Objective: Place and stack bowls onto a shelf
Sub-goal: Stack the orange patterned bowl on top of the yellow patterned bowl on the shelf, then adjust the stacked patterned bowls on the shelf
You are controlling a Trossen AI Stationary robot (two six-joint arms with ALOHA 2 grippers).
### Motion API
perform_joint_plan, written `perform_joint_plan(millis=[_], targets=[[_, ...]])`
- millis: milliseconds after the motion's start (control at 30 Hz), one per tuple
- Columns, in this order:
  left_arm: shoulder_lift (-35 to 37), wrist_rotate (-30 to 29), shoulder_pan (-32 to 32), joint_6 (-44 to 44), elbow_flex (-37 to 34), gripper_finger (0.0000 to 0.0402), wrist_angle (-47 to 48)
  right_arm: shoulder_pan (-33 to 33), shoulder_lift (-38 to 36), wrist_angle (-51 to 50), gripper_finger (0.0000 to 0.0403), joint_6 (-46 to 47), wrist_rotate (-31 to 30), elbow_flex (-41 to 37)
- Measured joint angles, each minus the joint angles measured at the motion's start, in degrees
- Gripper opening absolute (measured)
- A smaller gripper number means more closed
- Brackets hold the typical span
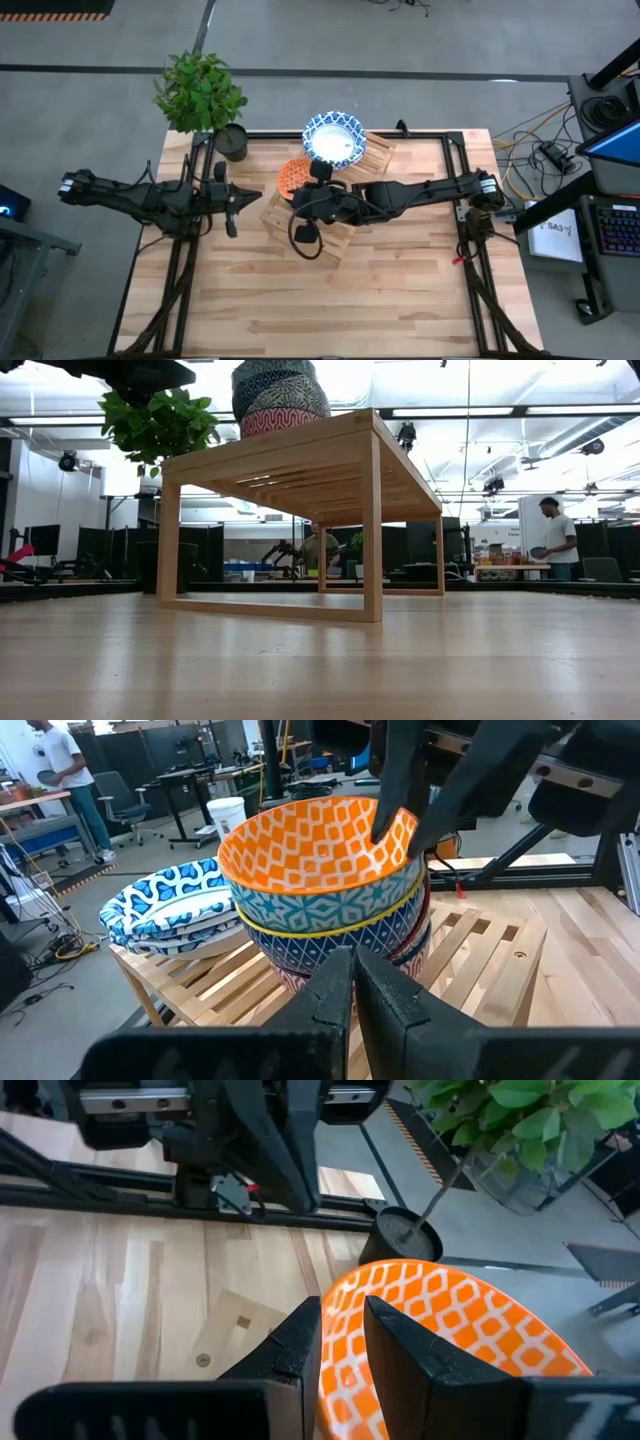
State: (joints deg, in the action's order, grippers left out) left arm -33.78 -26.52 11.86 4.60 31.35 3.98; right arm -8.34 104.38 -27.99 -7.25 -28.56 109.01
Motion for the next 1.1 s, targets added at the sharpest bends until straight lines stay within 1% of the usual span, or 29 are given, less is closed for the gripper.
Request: perform_joint_plan(millis=[167, 400, 600, 667, 800, 933, 1100], targets=[[0.0, 0.0, 0.0, 0.0, 0.0, 0.0000, 0.0, 0.0, 0.0, -0.2, 0.0059, -0.2, -0.1, 0.6], [0.0, 0.0, 0.0, 0.0, 0.0, 0.0000, 0.0, -0.6, -0.6, -3.4, 0.0047, -1.2, -0.1, 4.6], [-0.1, 0.0, 0.0, -0.6, 0.0, 0.0000, 0.7, -2.5, -3.6, -6.9, 0.0035, 0.6, -0.2, 3.9], [-0.4, 0.0, 0.0, -0.6, 0.0, 0.0000, 0.7, -3.5, -5.2, -8.2, 0.0029, 2.1, -2.6, 3.1], [-1.7, 0.1, 0.0, -0.6, 0.0, 0.0000, 0.6, -5.6, -8.7, -8.2, 0.0020, 3.9, -10.1, -1.7], [-3.2, 0.1, 0.0, 0.4, 0.0, 0.0000, 0.1, -6.6, -12.5, -6.7, 0.0012, 8.4, -13.2, -9.4], [-5.1, 0.0, 0.0, 2.2, 0.0, 0.0000, -1.6, -6.5, -17.1, -2.1, 0.0011, 13.7, -17.2, -19.8]])
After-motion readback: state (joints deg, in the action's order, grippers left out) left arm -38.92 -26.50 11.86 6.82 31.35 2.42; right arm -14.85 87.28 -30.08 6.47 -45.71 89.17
